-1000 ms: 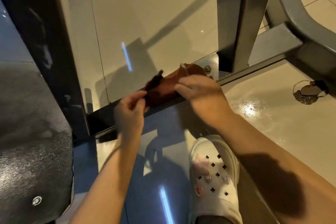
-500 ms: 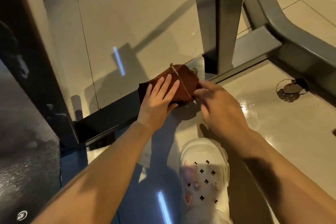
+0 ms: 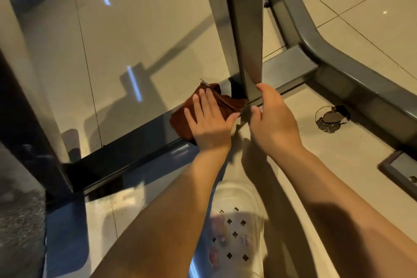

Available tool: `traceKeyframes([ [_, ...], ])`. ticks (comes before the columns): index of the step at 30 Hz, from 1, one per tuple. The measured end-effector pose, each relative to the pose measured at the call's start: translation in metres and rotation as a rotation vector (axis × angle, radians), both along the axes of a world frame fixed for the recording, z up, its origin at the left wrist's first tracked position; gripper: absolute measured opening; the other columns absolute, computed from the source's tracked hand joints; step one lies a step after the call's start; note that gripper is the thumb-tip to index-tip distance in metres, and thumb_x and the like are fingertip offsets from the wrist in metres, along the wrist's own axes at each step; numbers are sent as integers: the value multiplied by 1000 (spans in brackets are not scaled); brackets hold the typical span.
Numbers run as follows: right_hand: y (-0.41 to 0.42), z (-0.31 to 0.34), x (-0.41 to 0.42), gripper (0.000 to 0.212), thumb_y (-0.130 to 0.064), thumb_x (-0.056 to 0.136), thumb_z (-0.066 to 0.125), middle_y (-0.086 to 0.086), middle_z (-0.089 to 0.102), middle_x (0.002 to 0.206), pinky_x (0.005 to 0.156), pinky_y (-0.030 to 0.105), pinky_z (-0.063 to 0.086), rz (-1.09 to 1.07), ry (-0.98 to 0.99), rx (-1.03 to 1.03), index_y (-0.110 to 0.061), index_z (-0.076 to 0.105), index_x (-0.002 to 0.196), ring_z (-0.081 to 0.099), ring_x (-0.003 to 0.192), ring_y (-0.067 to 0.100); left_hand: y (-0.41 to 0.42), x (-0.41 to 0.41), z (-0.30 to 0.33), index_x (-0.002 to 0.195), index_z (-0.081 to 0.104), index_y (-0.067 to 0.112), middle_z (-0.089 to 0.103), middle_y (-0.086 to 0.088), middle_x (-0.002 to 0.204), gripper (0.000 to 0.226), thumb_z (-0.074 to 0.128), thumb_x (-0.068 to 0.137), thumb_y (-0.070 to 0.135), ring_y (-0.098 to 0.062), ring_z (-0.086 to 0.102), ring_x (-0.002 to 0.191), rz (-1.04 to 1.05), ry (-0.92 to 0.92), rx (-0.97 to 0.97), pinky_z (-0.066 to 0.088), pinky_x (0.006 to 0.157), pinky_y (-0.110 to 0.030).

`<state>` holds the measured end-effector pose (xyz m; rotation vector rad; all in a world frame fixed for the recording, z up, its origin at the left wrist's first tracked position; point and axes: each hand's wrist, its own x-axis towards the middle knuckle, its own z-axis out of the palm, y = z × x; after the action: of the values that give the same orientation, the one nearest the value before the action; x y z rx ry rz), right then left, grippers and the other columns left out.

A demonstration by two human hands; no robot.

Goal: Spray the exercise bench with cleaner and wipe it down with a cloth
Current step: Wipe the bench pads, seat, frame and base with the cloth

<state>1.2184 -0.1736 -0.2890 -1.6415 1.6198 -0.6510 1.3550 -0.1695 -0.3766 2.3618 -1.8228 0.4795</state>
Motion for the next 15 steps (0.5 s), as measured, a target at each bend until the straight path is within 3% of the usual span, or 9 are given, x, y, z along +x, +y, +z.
traceKeyframes([
  [3,-5,0,-7,47,-13,102,45,-1,41,150,96,29,38,9,-3,15,-21,35,147,44,131,22,9,14,0,137,51,3,56,-13,137,81,31,93,68,-28,54,126,-95,-15,-40,48,99,-50],
  [8,-13,-5,-33,53,-8,102,43,-4,36,153,92,23,31,140,-8,81,-28,30,149,43,133,22,29,70,10,148,33,8,40,-12,151,70,31,99,58,-28,37,140,-469,-82,87,38,109,-51],
  [12,-19,-1,-30,68,-3,102,38,-8,20,161,103,18,20,223,-78,101,-33,11,155,25,145,16,18,53,2,148,35,9,44,-11,148,76,35,95,64,-27,46,134,-283,-129,12,42,106,-48],
  [15,-25,-2,-28,66,-5,102,37,-6,31,157,98,16,25,233,-120,128,-36,11,155,36,137,16,-4,5,1,143,42,4,50,-20,141,82,41,85,62,-31,53,127,-135,-6,-34,45,102,-49],
])
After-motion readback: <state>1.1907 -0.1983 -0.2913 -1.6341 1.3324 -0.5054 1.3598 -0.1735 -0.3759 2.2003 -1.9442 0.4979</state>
